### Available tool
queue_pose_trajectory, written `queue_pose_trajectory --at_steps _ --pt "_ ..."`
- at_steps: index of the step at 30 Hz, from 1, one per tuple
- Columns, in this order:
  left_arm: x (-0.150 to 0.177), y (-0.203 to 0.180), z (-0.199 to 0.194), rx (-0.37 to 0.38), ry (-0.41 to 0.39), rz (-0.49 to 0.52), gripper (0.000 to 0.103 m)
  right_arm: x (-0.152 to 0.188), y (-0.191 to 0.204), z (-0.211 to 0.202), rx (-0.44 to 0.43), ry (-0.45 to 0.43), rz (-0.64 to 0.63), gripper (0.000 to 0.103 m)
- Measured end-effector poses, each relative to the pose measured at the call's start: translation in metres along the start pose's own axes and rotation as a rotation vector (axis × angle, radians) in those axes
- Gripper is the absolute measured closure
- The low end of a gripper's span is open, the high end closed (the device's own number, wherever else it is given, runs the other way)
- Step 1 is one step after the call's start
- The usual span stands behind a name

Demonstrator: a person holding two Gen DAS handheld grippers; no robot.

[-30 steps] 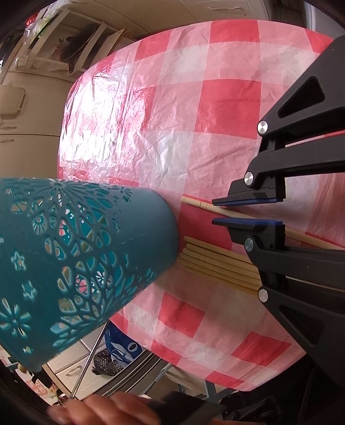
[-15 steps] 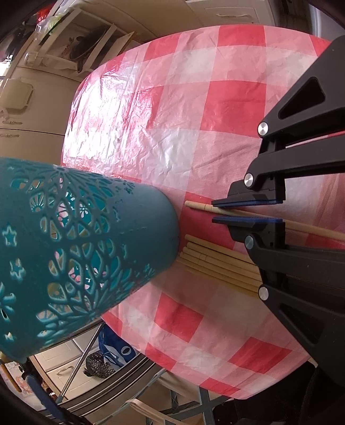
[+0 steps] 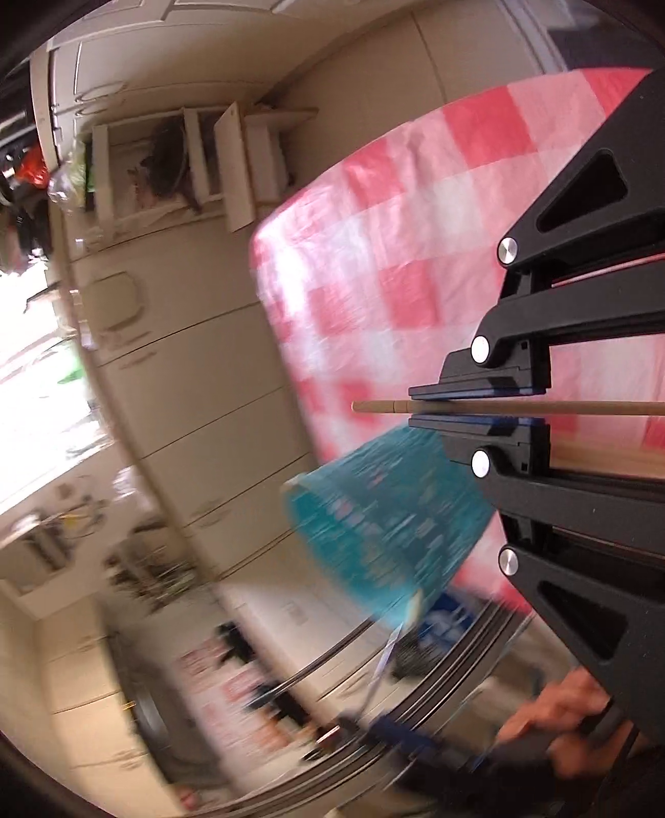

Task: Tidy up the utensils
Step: 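Close the right tool on a chopstick and lift it over the basket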

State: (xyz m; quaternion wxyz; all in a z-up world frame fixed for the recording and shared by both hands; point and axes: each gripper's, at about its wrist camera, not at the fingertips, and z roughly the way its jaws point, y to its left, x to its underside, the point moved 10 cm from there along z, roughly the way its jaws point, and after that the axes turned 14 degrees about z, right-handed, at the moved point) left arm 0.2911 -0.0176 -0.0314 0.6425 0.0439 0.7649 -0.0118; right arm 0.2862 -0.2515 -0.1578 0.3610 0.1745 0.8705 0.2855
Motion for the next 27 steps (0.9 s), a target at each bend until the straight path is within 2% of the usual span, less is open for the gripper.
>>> queue_pose_trajectory --at_steps 4,7,10,15,17,21,27 --pt "-0.002 0.001 -0.006 -0.015 -0.021 -0.01 0.025 -0.034 0.027 -0.026 -0.177 -0.157 0.119 0.097" --pt "-0.002 0.0 -0.009 -0.022 -0.03 -0.021 0.025 -0.062 0.037 -0.035 -0.273 -0.265 0.236 0.097" --pt "-0.001 -0.002 -0.012 -0.027 -0.032 -0.016 0.025 -0.087 0.043 -0.038 -0.332 -0.361 0.327 0.097" --pt "0.003 0.004 -0.019 -0.048 -0.039 0.009 0.025 -0.118 0.051 -0.038 -0.409 -0.459 0.404 0.097" --pt "0.003 0.007 -0.019 -0.054 -0.04 0.021 0.025 -0.125 0.052 -0.032 -0.417 -0.487 0.422 0.097" --pt "-0.001 0.009 -0.011 -0.053 -0.038 0.032 0.024 -0.125 0.05 -0.016 -0.363 -0.507 0.4 0.097" --pt "-0.002 0.005 -0.006 -0.022 -0.021 0.01 0.023 -0.112 0.065 0.001 -0.238 -0.471 0.208 0.097"
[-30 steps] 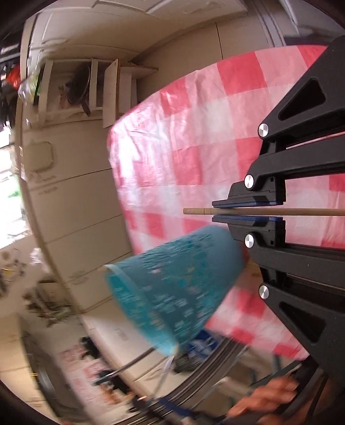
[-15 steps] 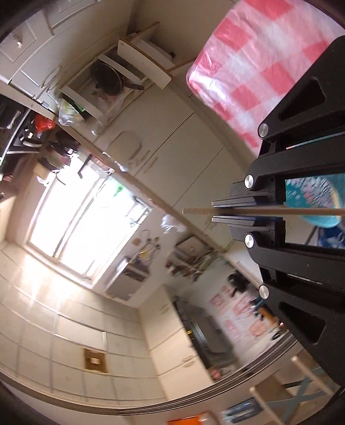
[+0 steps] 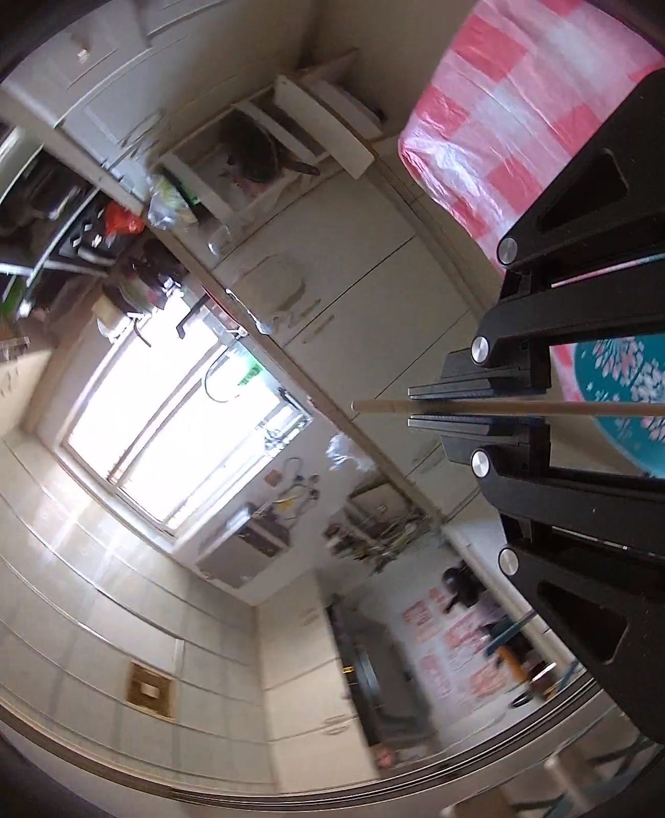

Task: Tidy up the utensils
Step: 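Close the right tool on a chopstick and lift it over the basket, then open the right tool over the basket, then lower both tools to the chopsticks, then align the left tool on a chopstick and close it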

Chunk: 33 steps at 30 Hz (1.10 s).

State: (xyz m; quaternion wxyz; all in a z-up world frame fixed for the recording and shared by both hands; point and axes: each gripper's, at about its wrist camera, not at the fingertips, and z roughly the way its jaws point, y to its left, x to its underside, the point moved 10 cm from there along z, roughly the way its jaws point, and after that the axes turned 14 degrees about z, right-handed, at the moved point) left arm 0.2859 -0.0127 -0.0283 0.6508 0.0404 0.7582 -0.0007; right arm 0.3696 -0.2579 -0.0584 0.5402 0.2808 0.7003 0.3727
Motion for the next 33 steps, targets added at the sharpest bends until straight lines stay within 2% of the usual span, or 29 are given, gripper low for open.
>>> queue_pose_trajectory --at_steps 7,9,11,14,15,17,20,23,25,27,33 --pt "0.009 -0.006 -0.005 0.009 0.016 0.031 0.021 0.045 -0.011 -0.002 0.055 0.168 -0.15 0.095" --pt "0.012 -0.007 -0.004 0.018 0.034 0.038 0.02 0.053 -0.016 -0.009 0.062 0.231 -0.169 0.079" --pt "0.019 -0.008 -0.003 0.032 0.067 0.05 0.02 0.057 -0.021 -0.023 0.065 0.279 -0.189 0.075" --pt "0.043 -0.019 0.006 0.096 0.194 0.085 0.02 0.07 -0.033 -0.044 0.098 0.402 -0.246 0.073" --pt "0.055 -0.022 0.008 0.125 0.248 0.084 0.02 0.08 -0.041 -0.05 0.129 0.469 -0.273 0.073" --pt "0.079 -0.029 0.012 0.182 0.348 0.072 0.02 0.105 -0.064 -0.062 0.202 0.605 -0.333 0.073" --pt "0.118 -0.039 0.016 0.24 0.499 0.078 0.02 0.152 -0.102 -0.082 0.302 0.794 -0.41 0.08" --pt "0.154 -0.05 0.016 0.276 0.621 0.12 0.022 0.192 -0.126 -0.1 0.363 0.922 -0.461 0.085" --pt "0.171 -0.054 0.016 0.287 0.673 0.131 0.024 0.211 -0.129 -0.107 0.373 0.956 -0.511 0.085" --pt "0.185 -0.058 0.019 0.295 0.716 0.129 0.027 0.22 -0.13 -0.107 0.389 0.952 -0.535 0.085" --pt "0.202 -0.065 0.025 0.29 0.764 0.152 0.03 0.231 -0.134 -0.093 0.437 0.92 -0.551 0.085"
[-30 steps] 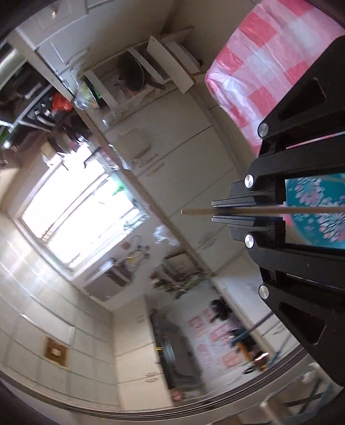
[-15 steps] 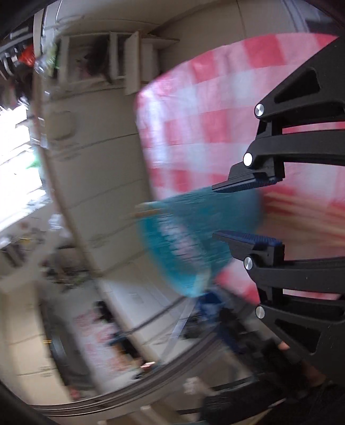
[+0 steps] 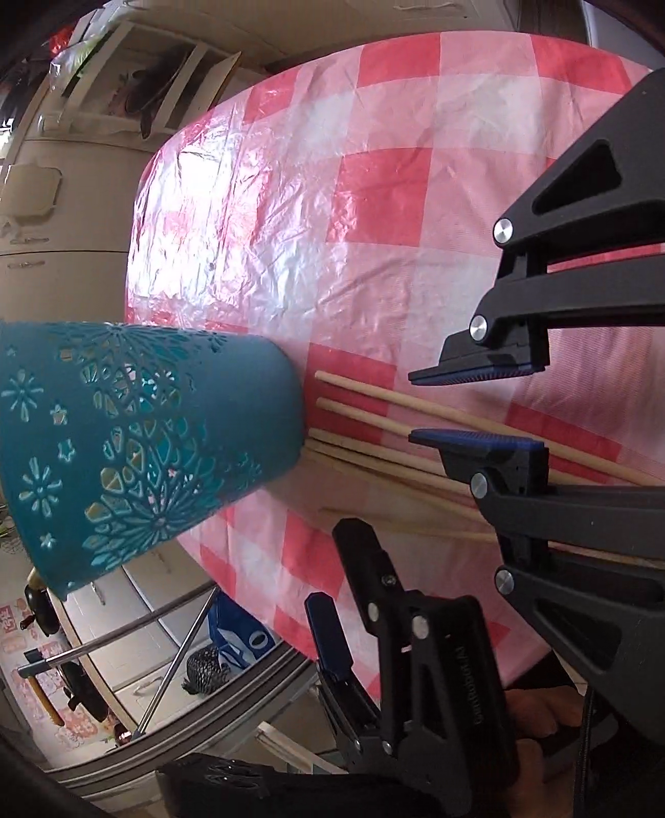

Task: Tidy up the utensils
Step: 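Align the left tool on a chopstick and close it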

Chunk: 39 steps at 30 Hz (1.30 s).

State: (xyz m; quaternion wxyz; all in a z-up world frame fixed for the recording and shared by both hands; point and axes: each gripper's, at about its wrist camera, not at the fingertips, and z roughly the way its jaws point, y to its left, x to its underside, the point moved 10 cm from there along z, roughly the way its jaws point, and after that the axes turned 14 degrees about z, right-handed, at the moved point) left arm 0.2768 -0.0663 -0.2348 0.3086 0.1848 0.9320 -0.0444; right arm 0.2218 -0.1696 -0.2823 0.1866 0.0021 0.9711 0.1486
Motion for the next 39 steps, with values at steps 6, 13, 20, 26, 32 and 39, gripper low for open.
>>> queue_pose_trajectory --at_steps 6,13,20,26,32,39 --pt "0.002 -0.007 0.017 -0.046 0.048 0.053 0.043 -0.009 -0.007 0.009 0.02 0.002 0.002 0.085" --pt "-0.006 -0.023 0.021 -0.004 0.021 0.173 0.081 -0.011 -0.014 0.006 0.051 0.024 -0.022 0.094" --pt "-0.017 -0.039 0.029 0.07 0.021 0.335 0.093 -0.022 -0.023 0.007 0.057 0.003 0.032 0.094" --pt "-0.017 -0.041 0.027 0.106 0.038 0.375 0.092 -0.023 -0.021 0.008 0.064 0.023 0.006 0.094" --pt "-0.014 -0.03 0.027 0.089 0.063 0.313 0.08 -0.029 -0.021 0.012 0.077 0.012 0.024 0.092" --pt "-0.013 -0.024 0.027 0.099 0.052 0.271 0.093 -0.027 -0.014 0.013 0.094 0.032 -0.027 0.096"
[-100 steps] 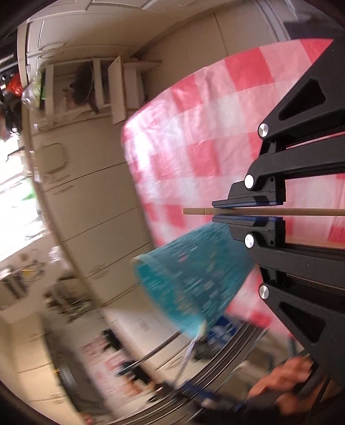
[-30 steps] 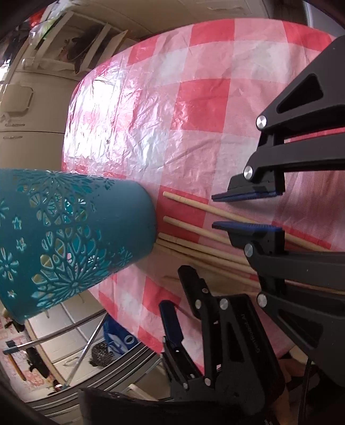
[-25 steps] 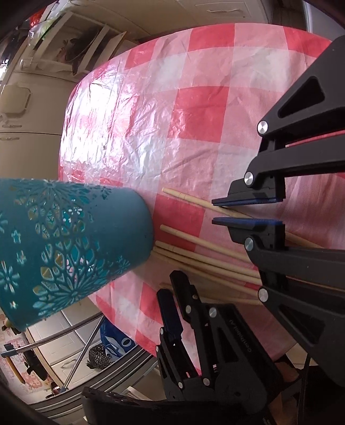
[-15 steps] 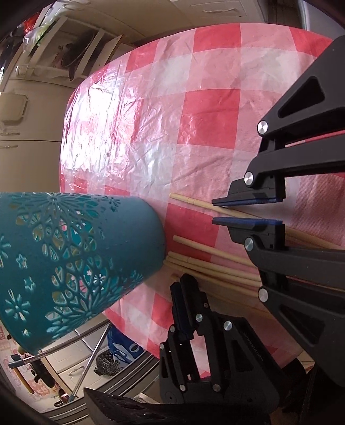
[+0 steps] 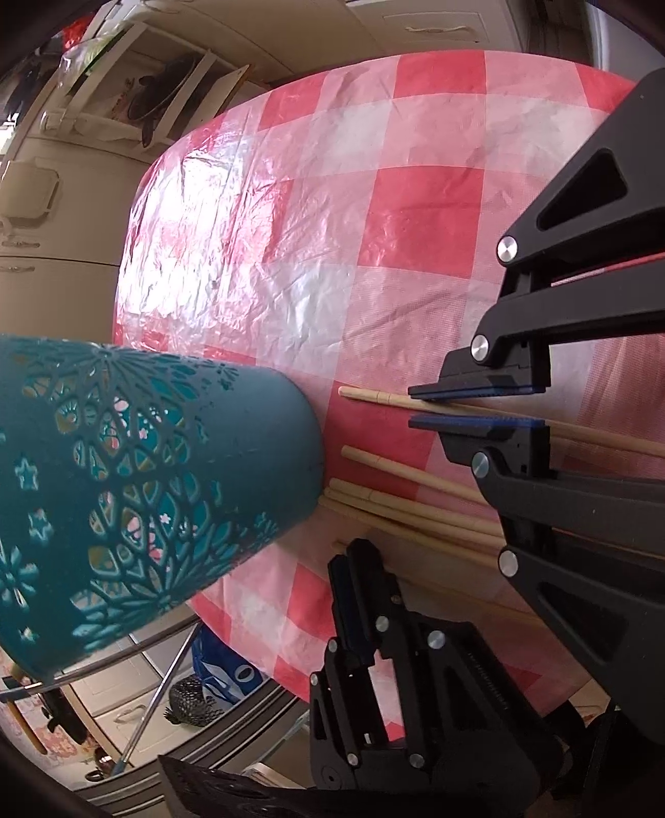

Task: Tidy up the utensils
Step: 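Align the left tool on a chopstick and close it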

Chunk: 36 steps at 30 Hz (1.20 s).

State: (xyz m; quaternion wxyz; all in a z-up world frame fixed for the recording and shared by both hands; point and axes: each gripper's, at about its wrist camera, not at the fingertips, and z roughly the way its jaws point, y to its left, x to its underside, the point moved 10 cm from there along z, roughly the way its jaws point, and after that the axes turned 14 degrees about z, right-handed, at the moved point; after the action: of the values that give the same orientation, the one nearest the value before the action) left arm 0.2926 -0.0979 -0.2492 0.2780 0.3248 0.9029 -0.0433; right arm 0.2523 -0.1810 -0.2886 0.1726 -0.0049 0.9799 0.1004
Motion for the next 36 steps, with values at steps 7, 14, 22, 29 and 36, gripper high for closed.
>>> queue_pose_trajectory --at_steps 7,14,22,29,36 --pt "0.009 -0.002 -0.004 -0.02 0.058 0.005 0.063 -0.002 -0.007 0.0 0.009 -0.001 0.017 0.096" --pt "0.008 -0.004 -0.003 -0.032 0.04 0.012 0.078 -0.002 -0.005 0.0 0.015 -0.002 0.009 0.096" --pt "0.005 -0.01 -0.008 0.021 0.014 0.011 0.095 -0.003 -0.005 0.0 0.003 0.005 0.014 0.096" --pt "0.006 -0.013 -0.003 -0.034 0.044 0.061 0.093 -0.004 -0.005 0.0 0.004 0.006 0.003 0.096" --pt "0.003 -0.014 -0.005 -0.022 0.03 0.062 0.096 -0.003 -0.006 0.0 0.002 0.006 0.003 0.097"
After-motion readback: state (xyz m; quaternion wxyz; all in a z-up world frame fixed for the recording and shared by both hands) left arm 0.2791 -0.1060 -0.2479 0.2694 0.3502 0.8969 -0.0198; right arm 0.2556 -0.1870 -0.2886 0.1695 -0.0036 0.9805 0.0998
